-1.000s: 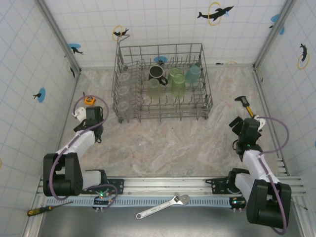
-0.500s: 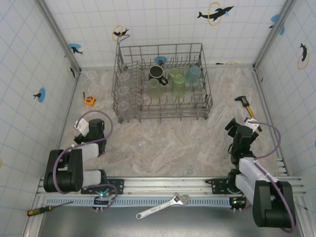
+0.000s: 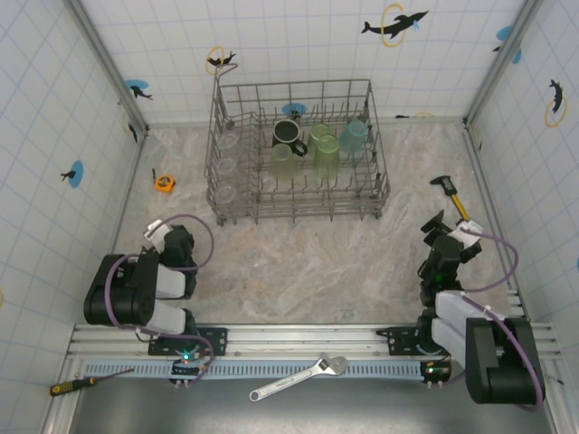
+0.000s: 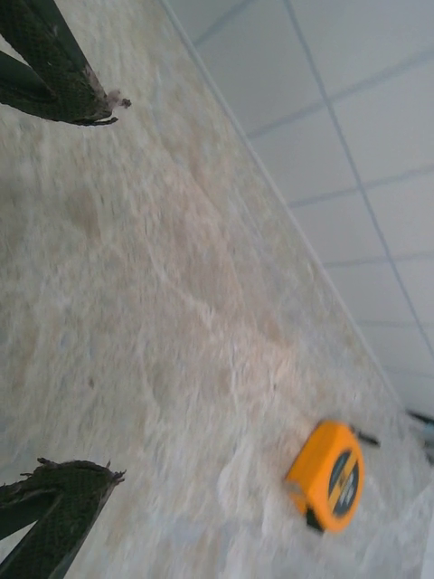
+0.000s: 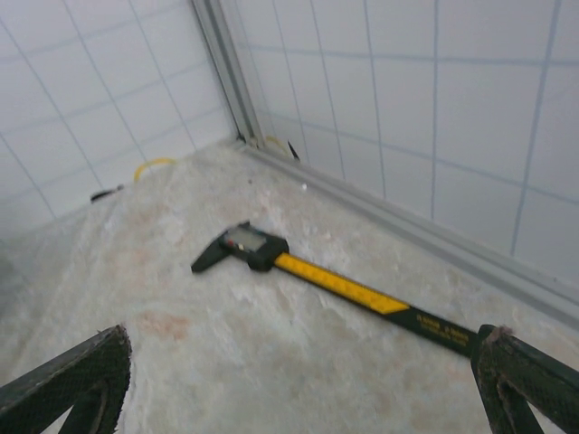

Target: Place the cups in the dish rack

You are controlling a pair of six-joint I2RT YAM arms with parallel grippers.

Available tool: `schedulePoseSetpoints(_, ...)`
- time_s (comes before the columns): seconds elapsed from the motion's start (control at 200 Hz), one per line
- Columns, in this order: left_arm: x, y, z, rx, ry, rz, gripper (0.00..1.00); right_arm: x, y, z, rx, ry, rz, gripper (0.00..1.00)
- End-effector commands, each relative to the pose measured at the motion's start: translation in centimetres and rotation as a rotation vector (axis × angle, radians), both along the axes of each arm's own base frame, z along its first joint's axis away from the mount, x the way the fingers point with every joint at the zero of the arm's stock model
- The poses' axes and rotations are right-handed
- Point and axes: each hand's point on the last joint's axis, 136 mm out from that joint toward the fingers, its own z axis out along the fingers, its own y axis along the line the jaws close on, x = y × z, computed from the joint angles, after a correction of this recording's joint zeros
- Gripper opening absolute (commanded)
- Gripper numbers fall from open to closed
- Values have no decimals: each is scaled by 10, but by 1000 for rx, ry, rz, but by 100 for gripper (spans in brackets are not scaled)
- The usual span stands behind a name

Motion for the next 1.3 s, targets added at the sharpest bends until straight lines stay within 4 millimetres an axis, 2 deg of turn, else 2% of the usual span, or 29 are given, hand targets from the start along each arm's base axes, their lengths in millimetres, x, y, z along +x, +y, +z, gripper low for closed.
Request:
schedulePoseSetpoints(0.0, 22, -17, 12, 32, -24, -126, 97, -41, -4, -41, -27, 52, -20, 100)
schedulePoseSetpoints(0.145, 23, -33, 12, 20, -40, -240, 98, -45, -7, -38, -40, 35, -44, 100)
schedulePoseSetpoints(0.45, 22, -36, 14, 31, -49, -251, 98, -40, 3, -33, -112, 52, -4, 100)
schedulePoseSetpoints(0.505, 21, -37, 14, 32, -50, -259, 98, -38, 8, -27, -147, 43, 18, 99)
schedulePoseSetpoints(0.626, 17, -42, 17, 35, -76, -293, 98, -28, 24, -28, -191, 66, 112, 100)
schedulePoseSetpoints(0.686, 7, -51, 15, 27, -99, -353, 97, -22, 33, -28, -213, 78, 162, 100)
schedulePoseSetpoints(0.726, 1, -54, 39, 101, -204, -368, 98, -18, 42, -31, -221, 88, 227, 100)
schedulePoseSetpoints(0.751, -2, -54, 43, 116, -213, -357, 98, -15, 47, -32, -232, 94, 256, 100)
schedulePoseSetpoints(0.821, 0, -53, 25, 79, -136, -354, 97, -12, 55, -31, -257, 96, 298, 100)
schedulePoseSetpoints(0.896, 6, -50, 29, 68, -159, -339, 98, -11, 56, -32, -255, 101, 304, 100)
schedulePoseSetpoints(1.021, 5, -50, 24, 61, -135, -340, 98, -6, 57, -35, -247, 114, 316, 100)
schedulePoseSetpoints(1.121, 6, -50, 23, 56, -130, -341, 98, -1, 59, -47, -223, 152, 345, 99)
schedulePoseSetpoints(1.176, 6, -49, 23, 57, -131, -340, 98, 6, 57, -38, -268, 128, 314, 100)
schedulePoseSetpoints(1.256, 6, -49, 22, 56, -129, -340, 98, 15, 60, -60, -203, 227, 339, 100)
schedulePoseSetpoints(1.291, 6, -49, 23, 56, -132, -340, 98, 16, 58, -59, -204, 217, 342, 100)
